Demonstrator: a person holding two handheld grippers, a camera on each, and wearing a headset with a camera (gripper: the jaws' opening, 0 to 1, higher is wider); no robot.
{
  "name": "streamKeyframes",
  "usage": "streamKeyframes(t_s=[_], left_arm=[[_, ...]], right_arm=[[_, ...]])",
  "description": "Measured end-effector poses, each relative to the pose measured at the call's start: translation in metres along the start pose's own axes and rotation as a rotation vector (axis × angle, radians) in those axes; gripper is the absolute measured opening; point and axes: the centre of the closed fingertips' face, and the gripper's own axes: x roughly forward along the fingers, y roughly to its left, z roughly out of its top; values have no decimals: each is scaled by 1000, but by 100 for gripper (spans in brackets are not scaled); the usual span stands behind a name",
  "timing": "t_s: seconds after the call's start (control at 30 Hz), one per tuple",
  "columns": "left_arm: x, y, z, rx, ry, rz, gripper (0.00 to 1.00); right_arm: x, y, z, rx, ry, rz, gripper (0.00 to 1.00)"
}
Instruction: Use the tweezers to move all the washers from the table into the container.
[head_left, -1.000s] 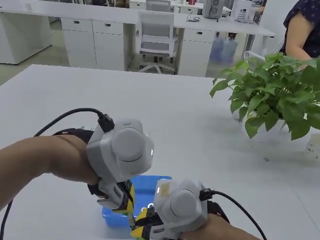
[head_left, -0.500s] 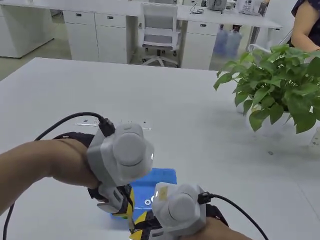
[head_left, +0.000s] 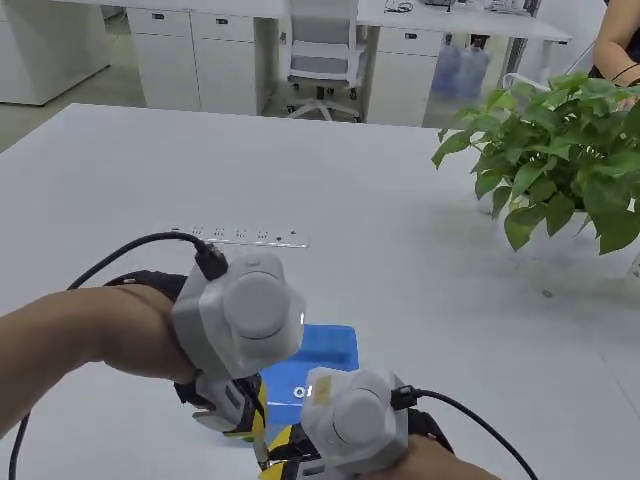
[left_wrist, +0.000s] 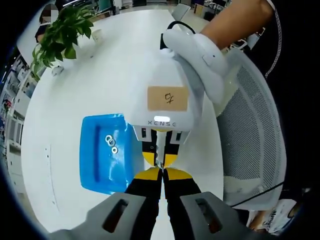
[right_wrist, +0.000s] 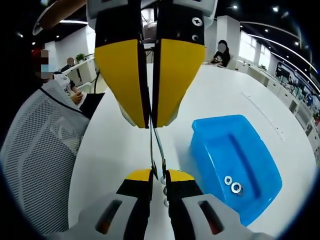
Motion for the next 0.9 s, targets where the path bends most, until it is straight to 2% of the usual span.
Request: streamKeyframes(t_s=[0.6, 0.77, 0.9], left_arm=[[10, 0, -2, -2, 6, -10, 6], [10, 2, -1, -12, -3, -12, 6], [14, 4, -6, -17, 11, -14, 6]], right_arm=[[4, -2, -4, 9, 0, 4, 13], [3, -2, -4, 14, -5, 0, 13], [3, -3, -3, 27, -12, -4, 12]])
